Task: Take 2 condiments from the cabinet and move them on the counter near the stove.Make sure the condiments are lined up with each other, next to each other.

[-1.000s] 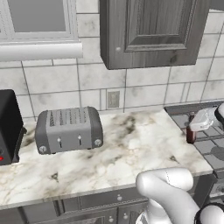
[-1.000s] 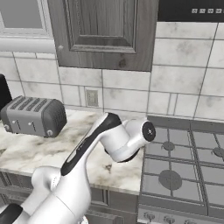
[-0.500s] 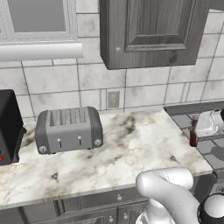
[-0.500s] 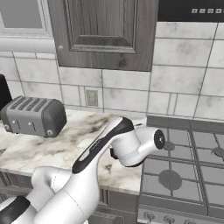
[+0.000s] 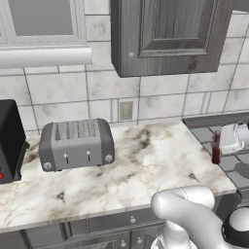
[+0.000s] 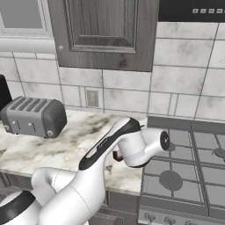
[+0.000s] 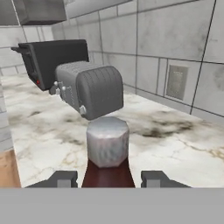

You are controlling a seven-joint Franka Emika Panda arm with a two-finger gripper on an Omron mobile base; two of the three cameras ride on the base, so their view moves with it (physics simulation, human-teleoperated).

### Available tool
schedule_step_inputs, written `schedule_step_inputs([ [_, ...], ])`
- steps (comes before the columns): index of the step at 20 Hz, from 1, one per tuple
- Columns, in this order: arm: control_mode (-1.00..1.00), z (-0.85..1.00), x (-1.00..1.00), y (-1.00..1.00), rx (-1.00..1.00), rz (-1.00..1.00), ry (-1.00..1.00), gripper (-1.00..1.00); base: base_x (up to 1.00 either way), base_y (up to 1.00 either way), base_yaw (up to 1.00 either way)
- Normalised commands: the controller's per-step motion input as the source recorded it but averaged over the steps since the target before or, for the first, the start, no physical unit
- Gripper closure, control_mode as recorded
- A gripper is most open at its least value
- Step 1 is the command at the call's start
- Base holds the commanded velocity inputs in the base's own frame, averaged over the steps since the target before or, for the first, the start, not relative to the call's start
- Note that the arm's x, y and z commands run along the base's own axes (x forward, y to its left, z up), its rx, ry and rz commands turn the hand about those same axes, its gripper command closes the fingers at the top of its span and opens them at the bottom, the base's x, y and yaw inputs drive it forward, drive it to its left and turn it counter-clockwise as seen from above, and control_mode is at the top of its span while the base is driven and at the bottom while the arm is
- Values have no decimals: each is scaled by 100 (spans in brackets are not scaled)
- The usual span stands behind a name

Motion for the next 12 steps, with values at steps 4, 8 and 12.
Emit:
schedule_step_inputs([
  [4,-100,-11,1,0,0,0,0,100,0,0,0],
  [8,-100,-17,9,0,0,0,-1,100,0,0,0],
  [12,-100,-20,11,0,1,0,0,100,0,0,0],
])
